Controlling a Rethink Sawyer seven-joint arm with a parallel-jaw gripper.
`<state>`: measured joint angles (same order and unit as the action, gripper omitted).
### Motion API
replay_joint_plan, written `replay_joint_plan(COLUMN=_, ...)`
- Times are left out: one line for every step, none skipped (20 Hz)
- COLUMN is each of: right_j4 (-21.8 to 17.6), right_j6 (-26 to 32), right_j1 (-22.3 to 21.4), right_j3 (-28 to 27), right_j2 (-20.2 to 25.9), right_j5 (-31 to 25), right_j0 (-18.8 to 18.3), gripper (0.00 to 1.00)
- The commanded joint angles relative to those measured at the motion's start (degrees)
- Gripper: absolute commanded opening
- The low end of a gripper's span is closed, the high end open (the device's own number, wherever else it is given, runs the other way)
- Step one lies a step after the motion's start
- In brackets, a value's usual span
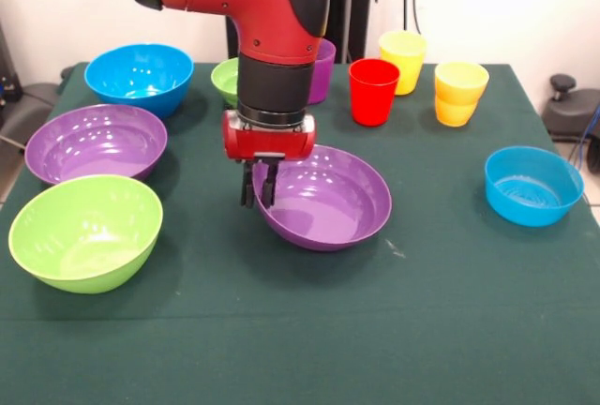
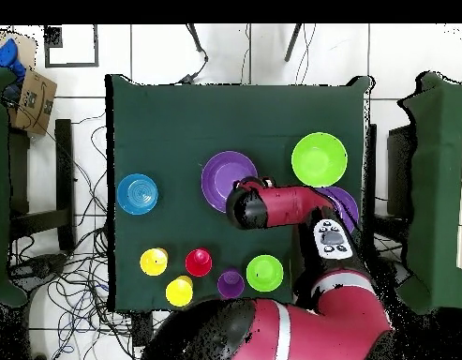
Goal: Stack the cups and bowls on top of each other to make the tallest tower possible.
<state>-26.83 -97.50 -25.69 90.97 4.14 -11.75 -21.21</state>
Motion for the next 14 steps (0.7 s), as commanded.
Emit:
replay_joint_plan(right_j4=-2.37, right_j6=1.09, right_j1=10.40, right_j3=2.35, right_j2=5.16, right_j5=-5.00, right_j0=-3.42, gripper=1.00)
replay_joint_plan(right_j4=-2.38, right_j6=1.24, right_j1=10.35, right_j3=1.99, right_j2=4.98, right_j5=-5.50, right_j0=-3.21, gripper=1.00)
replay_joint_plan(right_j4=-2.23, right_j6=1.34, right_j1=10.45, right_j3=1.69, right_j2=5.11, right_j5=-5.89, right_j0=-3.22, gripper=1.00)
replay_joint_plan(right_j4=-2.06, right_j6=1.27, right_j1=10.55, right_j3=1.68, right_j2=5.26, right_j5=-5.98, right_j0=-3.34, gripper=1.00)
replay_joint_plan(right_j4=-1.95, right_j6=0.77, right_j1=10.66, right_j3=1.68, right_j2=5.09, right_j5=-5.73, right_j0=-3.04, gripper=1.00)
replay_joint_plan(right_j4=-1.82, right_j6=0.49, right_j1=10.52, right_j3=1.85, right_j2=4.90, right_j5=-5.75, right_j0=-2.75, gripper=1.00)
replay_joint_plan(right_j4=-1.68, right_j6=0.20, right_j1=10.39, right_j3=2.02, right_j2=4.71, right_j5=-5.77, right_j0=-2.47, gripper=1.00)
replay_joint_plan(right_j4=-1.65, right_j6=0.24, right_j1=10.03, right_j3=2.28, right_j2=4.61, right_j5=-5.96, right_j0=-2.37, gripper=1.00)
replay_joint_plan(right_j4=-1.47, right_j6=0.24, right_j1=9.70, right_j3=2.42, right_j2=4.66, right_j5=-6.36, right_j0=-2.09, gripper=1.00)
replay_joint_plan(right_j4=-1.44, right_j6=0.39, right_j1=9.42, right_j3=2.68, right_j2=4.90, right_j5=-6.51, right_j0=-2.27, gripper=1.00)
replay_joint_plan(right_j4=-1.25, right_j6=0.35, right_j1=9.26, right_j3=2.81, right_j2=5.10, right_j5=-6.73, right_j0=-2.30, gripper=1.00)
replay_joint_plan(right_j4=-1.11, right_j6=0.49, right_j1=8.96, right_j3=3.07, right_j2=5.45, right_j5=-6.94, right_j0=-2.53, gripper=1.00)
replay_joint_plan(right_j4=-0.97, right_j6=0.62, right_j1=8.67, right_j3=3.34, right_j2=5.81, right_j5=-7.15, right_j0=-2.76, gripper=1.00)
replay_joint_plan(right_j4=-0.78, right_j6=0.82, right_j1=8.22, right_j3=3.65, right_j2=6.11, right_j5=-7.62, right_j0=-2.96, gripper=1.00)
